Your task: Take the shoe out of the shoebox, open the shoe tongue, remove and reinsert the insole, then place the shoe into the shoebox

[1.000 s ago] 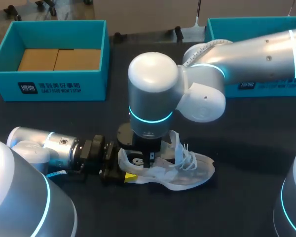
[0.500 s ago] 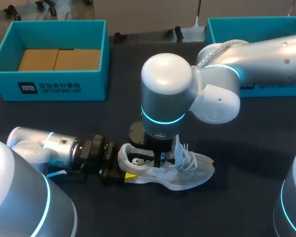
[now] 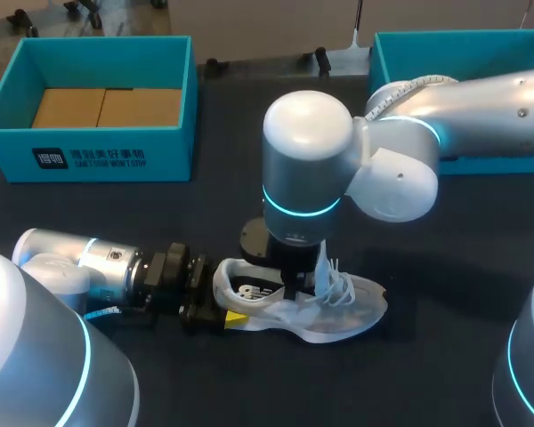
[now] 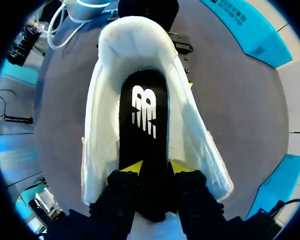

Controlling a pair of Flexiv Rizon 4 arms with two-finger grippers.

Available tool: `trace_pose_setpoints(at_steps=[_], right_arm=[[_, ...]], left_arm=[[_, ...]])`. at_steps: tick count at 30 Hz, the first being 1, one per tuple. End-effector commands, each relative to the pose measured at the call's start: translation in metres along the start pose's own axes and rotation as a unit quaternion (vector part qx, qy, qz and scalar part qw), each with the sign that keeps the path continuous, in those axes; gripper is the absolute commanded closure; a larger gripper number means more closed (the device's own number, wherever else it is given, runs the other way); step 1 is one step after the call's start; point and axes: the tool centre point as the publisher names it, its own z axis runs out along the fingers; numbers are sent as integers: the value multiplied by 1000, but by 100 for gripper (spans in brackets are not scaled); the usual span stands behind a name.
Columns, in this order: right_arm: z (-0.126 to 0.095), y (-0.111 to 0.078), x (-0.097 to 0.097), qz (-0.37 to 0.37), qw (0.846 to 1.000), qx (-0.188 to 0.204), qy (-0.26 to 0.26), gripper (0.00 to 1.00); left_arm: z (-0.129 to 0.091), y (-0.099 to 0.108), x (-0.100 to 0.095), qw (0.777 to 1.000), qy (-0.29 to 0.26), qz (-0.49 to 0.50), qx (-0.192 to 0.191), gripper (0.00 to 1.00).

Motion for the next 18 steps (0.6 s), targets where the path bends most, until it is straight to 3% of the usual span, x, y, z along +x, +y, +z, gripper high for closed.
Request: trace_pose_setpoints(at_steps=[1,11,17,18], right_arm=[[13,3,2,0,1000,2,10,69],[31,-1,15,-2,999,0,34,61],[34,-1,24,4,997,15,78,65],[34,-2,27,9,995,22,94,70]], left_arm=[[-2,5,0,1000,-2,0,0,100],[-2,5,0,1000,-2,0,0,100],[-2,5,0,1000,-2,0,0,100],[-2,5,0,1000,-2,0,0,100]])
